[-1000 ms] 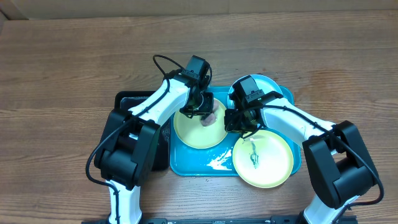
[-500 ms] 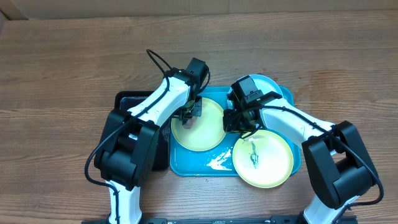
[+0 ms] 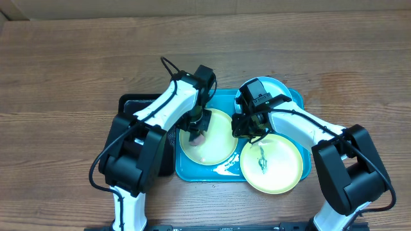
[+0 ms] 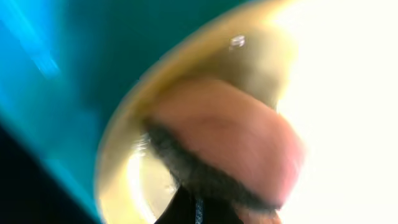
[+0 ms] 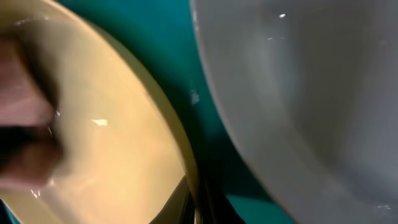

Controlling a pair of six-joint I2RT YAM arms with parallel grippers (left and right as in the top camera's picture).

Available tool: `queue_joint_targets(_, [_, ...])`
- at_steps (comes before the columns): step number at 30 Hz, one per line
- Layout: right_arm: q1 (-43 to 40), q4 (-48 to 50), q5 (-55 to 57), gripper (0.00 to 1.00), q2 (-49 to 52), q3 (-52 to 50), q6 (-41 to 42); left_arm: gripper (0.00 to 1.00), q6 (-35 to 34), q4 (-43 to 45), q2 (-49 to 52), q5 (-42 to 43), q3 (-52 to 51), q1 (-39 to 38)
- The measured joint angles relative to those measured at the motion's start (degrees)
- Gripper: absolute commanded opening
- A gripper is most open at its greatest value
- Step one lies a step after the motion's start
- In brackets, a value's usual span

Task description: Clean dirty plates on tray and stack at the side

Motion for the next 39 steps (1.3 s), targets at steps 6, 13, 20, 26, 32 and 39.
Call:
queue_joint_targets(6, [0.00,-0.17,0.61,0.06,0.00,0.02,0.00,0.04,0.96,0.24,0.02,5.16,-0.20,-0.48])
queue_joint_targets(13, [0.02,0.20,0.13,0.04,0.00,0.00,-0.44,0.04,-2.14,-0.04,-3.04,3.45,-0.17,0.26])
queue_joint_targets(20, [0.11,0.61,-0.07,0.04,0.00,0.02,-0.37,0.04,-8.17,-6.29,-19.30,-4.57,0.87,0.48])
queue_joint_targets(26, [0.11,-2.54,-0.22,0.04,0.00,0.46,-0.98,0.04,-12.15,-16.28,-27.21,-11.15,1.75,0.48])
queue_joint_targets(32, [0.11,-9.20,0.50,0.04,0.00,4.79,-2.01,0.04,-15.50,-18.38,-26.75,-16.61,1.62,0.50])
queue_joint_targets(39, [0.11,-18.14,6.97,0.04,-0.66,14.25,-2.78,0.04,-16.68,-17.09,-26.75,-18.56,1.62,0.48])
